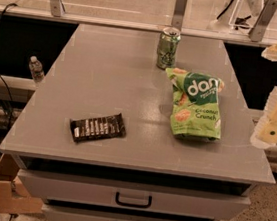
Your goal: Pick rxbar chocolate
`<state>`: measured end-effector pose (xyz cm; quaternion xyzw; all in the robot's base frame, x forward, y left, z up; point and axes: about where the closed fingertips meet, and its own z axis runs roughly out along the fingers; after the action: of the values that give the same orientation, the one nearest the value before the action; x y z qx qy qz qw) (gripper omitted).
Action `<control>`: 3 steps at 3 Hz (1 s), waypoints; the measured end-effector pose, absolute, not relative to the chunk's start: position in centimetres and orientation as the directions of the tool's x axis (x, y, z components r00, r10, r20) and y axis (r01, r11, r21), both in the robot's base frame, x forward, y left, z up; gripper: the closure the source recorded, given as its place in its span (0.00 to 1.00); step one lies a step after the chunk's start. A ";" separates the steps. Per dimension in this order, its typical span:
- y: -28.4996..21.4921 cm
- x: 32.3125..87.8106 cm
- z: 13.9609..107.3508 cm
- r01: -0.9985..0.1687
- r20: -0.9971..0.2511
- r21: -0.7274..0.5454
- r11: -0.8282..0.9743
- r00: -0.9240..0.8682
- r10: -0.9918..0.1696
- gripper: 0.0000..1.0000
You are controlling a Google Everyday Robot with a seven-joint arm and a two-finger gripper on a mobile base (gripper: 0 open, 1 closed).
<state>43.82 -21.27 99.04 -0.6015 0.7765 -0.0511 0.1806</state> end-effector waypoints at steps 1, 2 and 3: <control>-21.2 43.8 99.1 -0.915 -0.219 -0.299 0.270 -0.209 -0.953 0.00; -18.1 45.6 98.7 -0.937 -0.225 -0.302 0.175 -0.109 -0.968 0.00; -13.1 47.7 97.8 -0.953 -0.272 -0.299 0.037 0.048 -0.961 0.00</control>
Offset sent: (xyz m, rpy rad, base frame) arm 0.0442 0.0741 -0.0144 0.0125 0.0058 0.2542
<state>47.74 -13.08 97.82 -0.6937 0.6900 -0.0091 0.2065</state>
